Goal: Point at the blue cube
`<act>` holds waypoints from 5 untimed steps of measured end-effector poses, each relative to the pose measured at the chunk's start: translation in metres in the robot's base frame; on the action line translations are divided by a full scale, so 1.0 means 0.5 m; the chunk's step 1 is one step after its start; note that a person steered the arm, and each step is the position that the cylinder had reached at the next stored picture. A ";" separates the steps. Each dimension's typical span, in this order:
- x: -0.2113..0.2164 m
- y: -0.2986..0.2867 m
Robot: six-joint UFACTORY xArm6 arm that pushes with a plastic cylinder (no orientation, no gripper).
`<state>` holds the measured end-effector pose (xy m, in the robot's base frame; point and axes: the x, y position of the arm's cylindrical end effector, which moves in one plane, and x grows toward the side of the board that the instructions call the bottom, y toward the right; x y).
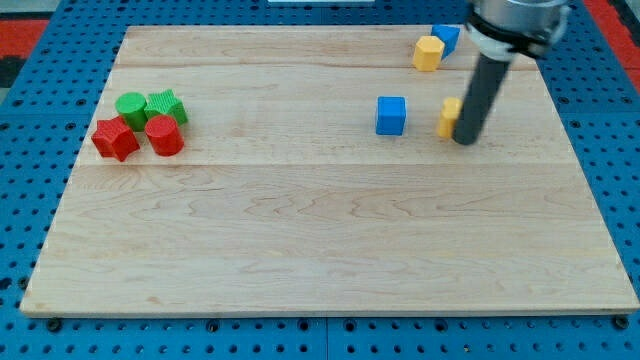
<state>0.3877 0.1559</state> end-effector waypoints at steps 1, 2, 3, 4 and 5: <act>-0.126 0.000; -0.189 0.057; -0.058 0.182; 0.095 0.138; 0.088 -0.009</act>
<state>0.4315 0.1515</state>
